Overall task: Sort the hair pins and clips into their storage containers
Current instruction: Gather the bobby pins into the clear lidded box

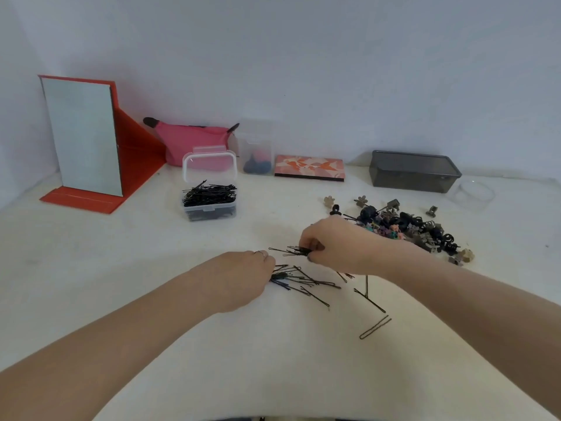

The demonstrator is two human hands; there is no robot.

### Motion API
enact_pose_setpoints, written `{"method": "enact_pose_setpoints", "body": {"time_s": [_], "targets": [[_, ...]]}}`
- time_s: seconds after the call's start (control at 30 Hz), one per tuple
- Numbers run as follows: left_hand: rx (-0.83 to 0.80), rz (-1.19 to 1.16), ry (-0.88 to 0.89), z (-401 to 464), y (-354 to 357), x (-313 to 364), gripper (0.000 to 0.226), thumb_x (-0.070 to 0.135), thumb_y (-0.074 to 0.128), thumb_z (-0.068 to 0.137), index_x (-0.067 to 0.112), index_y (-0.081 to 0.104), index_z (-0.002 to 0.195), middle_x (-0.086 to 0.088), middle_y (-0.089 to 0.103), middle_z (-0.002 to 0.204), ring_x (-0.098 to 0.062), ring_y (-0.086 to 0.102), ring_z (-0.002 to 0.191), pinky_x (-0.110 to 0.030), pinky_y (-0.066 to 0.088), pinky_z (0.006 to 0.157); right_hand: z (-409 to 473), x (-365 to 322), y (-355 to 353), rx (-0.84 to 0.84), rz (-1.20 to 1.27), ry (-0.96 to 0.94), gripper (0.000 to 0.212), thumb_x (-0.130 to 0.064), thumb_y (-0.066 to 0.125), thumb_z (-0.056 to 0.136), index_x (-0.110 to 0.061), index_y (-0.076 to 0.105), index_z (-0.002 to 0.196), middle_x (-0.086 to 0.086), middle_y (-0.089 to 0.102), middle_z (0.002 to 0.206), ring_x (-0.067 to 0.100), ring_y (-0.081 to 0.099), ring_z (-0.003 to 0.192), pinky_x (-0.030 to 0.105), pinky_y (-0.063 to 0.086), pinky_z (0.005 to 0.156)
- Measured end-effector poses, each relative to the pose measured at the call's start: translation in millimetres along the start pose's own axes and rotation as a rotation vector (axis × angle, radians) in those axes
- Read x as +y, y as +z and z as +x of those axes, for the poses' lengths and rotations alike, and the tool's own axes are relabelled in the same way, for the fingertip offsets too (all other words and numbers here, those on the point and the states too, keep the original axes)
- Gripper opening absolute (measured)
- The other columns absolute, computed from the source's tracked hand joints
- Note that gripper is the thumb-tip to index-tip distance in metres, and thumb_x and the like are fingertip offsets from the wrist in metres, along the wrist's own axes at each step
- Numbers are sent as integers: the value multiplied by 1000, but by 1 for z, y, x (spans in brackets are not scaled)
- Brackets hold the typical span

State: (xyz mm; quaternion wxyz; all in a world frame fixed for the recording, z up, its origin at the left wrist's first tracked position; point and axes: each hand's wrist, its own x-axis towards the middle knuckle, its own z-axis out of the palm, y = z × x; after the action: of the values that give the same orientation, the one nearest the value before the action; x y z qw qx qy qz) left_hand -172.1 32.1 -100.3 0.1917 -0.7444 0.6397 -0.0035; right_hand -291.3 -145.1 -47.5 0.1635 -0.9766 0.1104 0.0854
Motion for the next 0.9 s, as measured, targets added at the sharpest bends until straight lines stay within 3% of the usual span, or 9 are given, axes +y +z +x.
{"method": "enact_pose_setpoints", "body": {"time_s": [0.07,0.2,0.27,0.4,0.53,0.63,0.73,0.8,0.9], "targets": [[9,-30,-16,-2,-2,-1,18,11,38,100,10,43,117,-8,48,115,-26,54,101,-38,48,80,20,-3,-15,42,14,-11,16,-16,61,89,-21,70,102,-9,62,88,14,61,86,24,51,76],[-15,-49,-22,-7,-10,-6,37,-5,46,85,8,43,120,-10,45,117,-28,51,103,-37,39,66,68,-24,-43,138,19,-75,18,-14,64,87,-16,73,102,-6,65,89,13,59,84,4,39,61],[-25,-40,-31,-8,-12,-11,40,-5,54,83,8,43,120,-10,44,117,-27,50,103,-36,37,63,96,-40,-52,164,-3,-96,18,-12,64,85,-12,73,100,-1,69,90,19,63,86,14,46,66],[28,-75,-67,-14,-10,-36,23,-1,39,93,11,44,113,-7,45,109,-21,45,89,-37,47,68,155,-67,-58,162,-27,-129,22,-8,63,82,-10,74,100,8,74,93,26,67,89,37,56,82],[222,2,-62,-16,-8,-76,14,4,53,87,11,50,100,-7,53,97,-20,47,74,-31,43,60,193,-90,-53,188,-49,-187,25,-4,60,82,-13,75,99,4,72,98,23,60,98,34,51,90],[185,49,-8,-11,5,-118,33,10,25,90,1,54,104,-18,53,107,-34,54,93,-44,49,80,211,-96,-43,135,-47,-210,27,-1,59,81,-10,75,100,8,73,100,25,65,97,36,54,87],[268,253,28,-3,7,-162,8,3,55,80,2,62,81,-17,55,84,-30,53,71,-41,50,58,217,-92,-37,119,1,-215,29,-5,59,86,-15,75,109,1,73,108,19,64,105,28,49,93],[270,185,-64,2,7,-186,4,8,57,87,6,59,89,-12,55,84,-24,50,67,-39,46,48,216,-86,-38,134,66,-202,30,-9,56,92,-17,74,114,0,72,114,16,63,109,24,46,94],[361,125,-109,11,5,-207,10,16,51,95,7,56,96,-9,54,84,-27,53,63,-42,49,47,211,-68,-41,270,355,-91,27,-10,53,94,-19,73,110,2,70,109,19,64,103,28,49,93]]}}
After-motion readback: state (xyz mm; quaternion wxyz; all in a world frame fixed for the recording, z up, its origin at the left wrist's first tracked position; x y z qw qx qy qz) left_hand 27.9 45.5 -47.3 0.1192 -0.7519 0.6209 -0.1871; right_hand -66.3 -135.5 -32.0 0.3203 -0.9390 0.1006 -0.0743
